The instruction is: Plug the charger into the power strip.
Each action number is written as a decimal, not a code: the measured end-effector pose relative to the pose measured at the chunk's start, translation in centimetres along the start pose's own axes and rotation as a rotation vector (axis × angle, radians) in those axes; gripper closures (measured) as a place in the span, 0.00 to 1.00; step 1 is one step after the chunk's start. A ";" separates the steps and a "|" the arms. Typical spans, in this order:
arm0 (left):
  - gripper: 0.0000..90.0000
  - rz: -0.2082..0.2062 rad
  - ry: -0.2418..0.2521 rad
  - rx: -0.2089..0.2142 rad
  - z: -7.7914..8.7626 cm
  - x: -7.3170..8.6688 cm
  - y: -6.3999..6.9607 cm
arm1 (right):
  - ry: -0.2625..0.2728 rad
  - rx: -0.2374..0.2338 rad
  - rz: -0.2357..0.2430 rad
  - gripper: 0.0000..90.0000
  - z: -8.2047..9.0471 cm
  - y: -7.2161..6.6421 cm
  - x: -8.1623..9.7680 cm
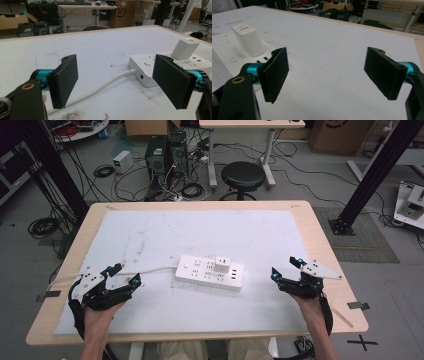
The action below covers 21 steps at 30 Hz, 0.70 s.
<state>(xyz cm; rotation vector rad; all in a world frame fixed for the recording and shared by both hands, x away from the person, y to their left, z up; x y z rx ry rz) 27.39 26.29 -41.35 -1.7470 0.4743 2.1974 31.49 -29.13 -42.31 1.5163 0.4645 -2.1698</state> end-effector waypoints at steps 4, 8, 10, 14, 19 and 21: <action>0.23 0.001 -0.001 0.010 -0.3 -0.1 0.2 | 0.000 0.000 -0.002 0.23 0.0 0.3 0.0; 0.23 -0.003 -0.003 0.011 -0.4 -0.1 0.2 | -0.002 -0.003 -0.006 0.23 0.0 0.3 0.1; 0.23 -0.006 -0.004 0.013 -0.5 -0.1 0.2 | -0.004 -0.005 -0.005 0.23 0.0 0.3 0.2; 0.23 -0.004 -0.007 0.014 -0.5 -0.1 0.3 | -0.014 -0.001 -0.006 0.23 0.0 0.2 0.3; 0.23 -0.006 -0.005 0.015 -0.6 -0.2 0.2 | -0.001 0.000 -0.002 0.23 0.1 0.2 0.2; 0.23 -0.004 -0.006 0.011 -0.6 -0.2 0.1 | -0.001 0.000 -0.003 0.23 0.0 0.2 0.1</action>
Point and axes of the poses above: each handheld gripper's, and its own axes: z roughly backward along the jaws, x roughly out of its underside, y roughly to its right, the point moved 1 cm from there along -z, roughly forward along the jaws, and after that the axes turned 3 degrees about -x, right-handed, at the moved point
